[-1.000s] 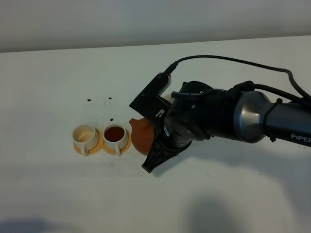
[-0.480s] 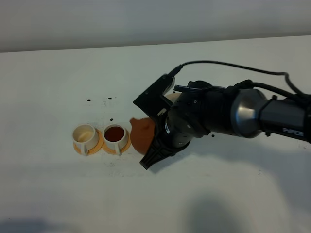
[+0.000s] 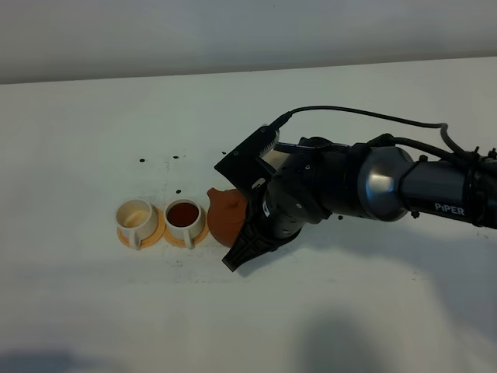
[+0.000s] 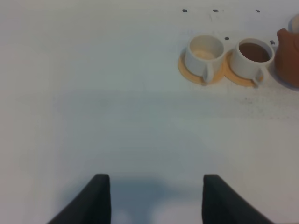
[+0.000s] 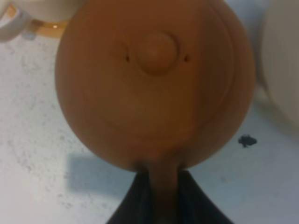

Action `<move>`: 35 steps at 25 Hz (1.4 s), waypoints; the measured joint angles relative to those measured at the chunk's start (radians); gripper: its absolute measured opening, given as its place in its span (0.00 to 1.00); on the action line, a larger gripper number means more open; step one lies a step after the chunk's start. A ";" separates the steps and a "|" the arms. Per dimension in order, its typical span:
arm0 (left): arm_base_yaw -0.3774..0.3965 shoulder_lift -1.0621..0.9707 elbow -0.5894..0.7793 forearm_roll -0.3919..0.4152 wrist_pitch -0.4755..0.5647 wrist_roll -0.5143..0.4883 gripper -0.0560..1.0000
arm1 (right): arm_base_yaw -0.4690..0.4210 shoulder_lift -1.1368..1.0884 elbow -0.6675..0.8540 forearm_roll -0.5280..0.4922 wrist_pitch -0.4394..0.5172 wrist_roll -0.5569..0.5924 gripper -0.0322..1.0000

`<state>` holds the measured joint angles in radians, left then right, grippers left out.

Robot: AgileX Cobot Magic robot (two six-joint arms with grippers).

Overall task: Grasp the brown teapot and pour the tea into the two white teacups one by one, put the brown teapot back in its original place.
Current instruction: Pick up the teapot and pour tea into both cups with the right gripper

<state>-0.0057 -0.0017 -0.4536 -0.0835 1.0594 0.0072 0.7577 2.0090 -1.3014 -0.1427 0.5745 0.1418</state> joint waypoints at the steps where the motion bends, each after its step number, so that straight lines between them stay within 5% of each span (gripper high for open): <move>1: 0.000 0.000 0.000 0.000 0.000 0.000 0.47 | 0.002 -0.007 0.000 -0.006 0.007 0.000 0.14; 13: 0.000 0.000 0.000 0.000 0.000 0.000 0.47 | 0.029 -0.087 -0.050 -0.221 0.097 -0.014 0.14; 35: 0.000 0.000 0.000 0.000 0.000 -0.001 0.47 | 0.157 0.003 -0.133 -0.575 0.079 -0.088 0.14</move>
<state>-0.0057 -0.0017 -0.4536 -0.0835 1.0594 0.0061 0.9152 2.0121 -1.4346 -0.7175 0.6540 0.0538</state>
